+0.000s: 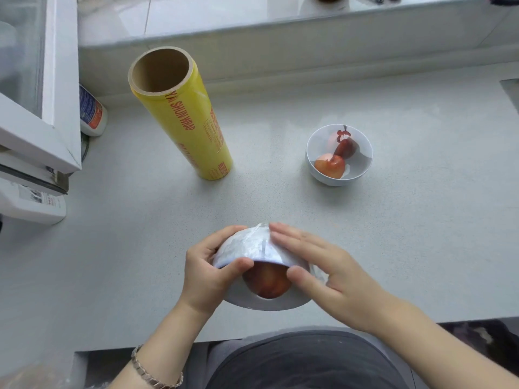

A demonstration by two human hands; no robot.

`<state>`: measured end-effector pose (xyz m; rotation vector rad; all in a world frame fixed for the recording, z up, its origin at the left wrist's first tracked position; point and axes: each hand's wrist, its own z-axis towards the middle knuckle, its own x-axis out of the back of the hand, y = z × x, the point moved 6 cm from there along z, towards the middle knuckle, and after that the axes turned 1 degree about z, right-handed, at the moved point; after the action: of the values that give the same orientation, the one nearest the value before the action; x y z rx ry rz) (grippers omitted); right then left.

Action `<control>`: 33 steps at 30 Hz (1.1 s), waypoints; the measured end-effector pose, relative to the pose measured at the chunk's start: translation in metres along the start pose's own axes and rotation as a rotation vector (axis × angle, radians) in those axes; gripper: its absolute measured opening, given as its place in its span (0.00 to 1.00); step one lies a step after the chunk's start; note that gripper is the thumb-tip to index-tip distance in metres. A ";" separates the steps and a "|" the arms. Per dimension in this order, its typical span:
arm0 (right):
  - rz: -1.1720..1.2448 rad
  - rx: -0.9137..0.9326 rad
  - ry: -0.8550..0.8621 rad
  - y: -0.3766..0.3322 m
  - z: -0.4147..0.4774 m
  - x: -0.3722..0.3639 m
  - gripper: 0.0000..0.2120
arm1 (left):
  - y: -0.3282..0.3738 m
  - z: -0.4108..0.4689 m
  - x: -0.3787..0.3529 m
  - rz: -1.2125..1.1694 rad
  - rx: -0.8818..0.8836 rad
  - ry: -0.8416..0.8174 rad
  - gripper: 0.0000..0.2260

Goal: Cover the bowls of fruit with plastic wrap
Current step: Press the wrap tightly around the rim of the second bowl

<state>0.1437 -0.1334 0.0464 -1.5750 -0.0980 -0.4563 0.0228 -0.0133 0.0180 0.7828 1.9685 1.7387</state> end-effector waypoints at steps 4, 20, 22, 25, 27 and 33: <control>0.022 -0.158 -0.060 0.005 0.013 -0.004 0.27 | 0.006 -0.003 -0.002 0.010 -0.040 -0.016 0.28; 0.649 -0.379 0.049 0.045 0.000 0.004 0.27 | -0.013 0.003 -0.017 -0.258 0.188 -0.058 0.39; 0.678 -0.446 0.073 0.054 -0.001 0.004 0.24 | -0.007 0.011 -0.013 -0.121 0.208 -0.175 0.41; 0.606 -0.500 0.043 0.060 -0.001 0.005 0.31 | 0.004 0.023 -0.017 0.119 0.233 -0.432 0.41; 0.564 -0.479 -0.021 0.055 0.003 0.005 0.27 | 0.011 0.024 -0.029 0.236 0.274 -0.593 0.37; 0.427 -0.426 -0.151 0.038 0.019 0.013 0.18 | 0.015 0.022 -0.035 0.299 0.172 -0.478 0.17</control>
<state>0.1732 -0.1200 0.0151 -1.9845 0.2327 -0.0182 0.0654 -0.0175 0.0276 1.4628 1.7456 1.3641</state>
